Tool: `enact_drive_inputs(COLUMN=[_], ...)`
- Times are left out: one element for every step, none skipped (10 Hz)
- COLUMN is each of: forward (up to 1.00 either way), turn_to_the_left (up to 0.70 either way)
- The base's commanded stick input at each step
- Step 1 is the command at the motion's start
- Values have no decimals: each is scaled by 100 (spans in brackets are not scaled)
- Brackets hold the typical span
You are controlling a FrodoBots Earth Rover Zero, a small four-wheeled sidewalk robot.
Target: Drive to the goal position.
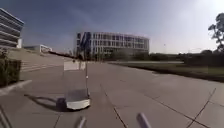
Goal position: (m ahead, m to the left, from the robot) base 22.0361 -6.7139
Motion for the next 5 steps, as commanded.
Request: enact_drive_inputs(forward=[70, 70, 70, 70, 70], turn_to_the_left=[0, 0, 0, 0, 0])
